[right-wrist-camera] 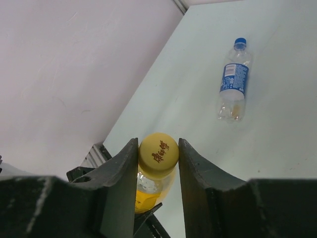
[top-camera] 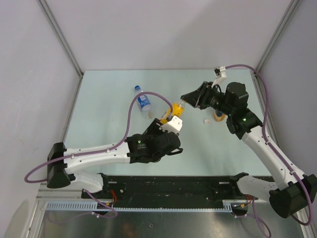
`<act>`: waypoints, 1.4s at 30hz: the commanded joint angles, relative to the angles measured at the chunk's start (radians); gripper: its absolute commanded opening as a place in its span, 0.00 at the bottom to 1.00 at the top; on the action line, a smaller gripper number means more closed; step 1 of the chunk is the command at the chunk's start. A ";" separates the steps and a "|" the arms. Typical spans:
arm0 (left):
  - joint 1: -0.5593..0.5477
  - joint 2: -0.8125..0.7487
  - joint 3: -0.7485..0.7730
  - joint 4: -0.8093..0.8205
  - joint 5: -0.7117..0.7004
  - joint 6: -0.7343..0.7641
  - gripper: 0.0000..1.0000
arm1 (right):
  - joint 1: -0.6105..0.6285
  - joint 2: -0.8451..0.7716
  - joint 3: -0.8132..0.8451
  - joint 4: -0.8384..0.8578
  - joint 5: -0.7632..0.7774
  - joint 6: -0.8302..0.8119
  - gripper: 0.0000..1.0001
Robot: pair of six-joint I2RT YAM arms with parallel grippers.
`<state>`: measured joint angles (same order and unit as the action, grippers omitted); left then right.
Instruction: Unscrew the bottle caps
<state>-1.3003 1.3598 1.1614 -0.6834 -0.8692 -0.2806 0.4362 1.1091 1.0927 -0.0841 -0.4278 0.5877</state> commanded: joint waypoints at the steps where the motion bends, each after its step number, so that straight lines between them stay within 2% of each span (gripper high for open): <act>1: -0.004 -0.029 0.021 0.011 0.015 -0.023 0.00 | 0.004 -0.025 0.043 0.072 -0.099 -0.052 0.01; 7: -0.003 -0.096 -0.031 0.081 0.110 0.002 0.00 | 0.003 -0.052 0.028 0.147 -0.195 -0.106 0.00; 12: 0.012 -0.196 -0.119 0.224 0.300 0.062 0.00 | -0.003 -0.074 0.016 0.157 -0.266 -0.152 0.00; 16: 0.067 -0.278 -0.193 0.339 0.512 0.096 0.00 | -0.011 -0.084 0.011 0.163 -0.346 -0.188 0.00; 22: 0.182 -0.402 -0.286 0.498 0.931 0.110 0.00 | -0.019 -0.105 0.003 0.171 -0.447 -0.238 0.00; 27: 0.228 -0.442 -0.321 0.589 1.248 0.124 0.00 | -0.021 -0.116 -0.006 0.229 -0.570 -0.241 0.00; 33: 0.255 -0.461 -0.351 0.739 1.522 0.092 0.00 | -0.022 -0.106 -0.011 0.364 -0.789 -0.163 0.00; 36: 0.273 -0.479 -0.389 0.878 1.655 0.044 0.00 | -0.021 -0.110 -0.011 0.399 -0.832 -0.142 0.00; 42: 0.278 -0.489 -0.391 1.007 1.858 -0.008 0.00 | -0.014 -0.135 -0.011 0.453 -0.866 -0.128 0.00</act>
<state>-1.0161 0.9287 0.7319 0.0090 0.7139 -0.2840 0.4187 0.9771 1.0924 0.3359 -1.2369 0.4702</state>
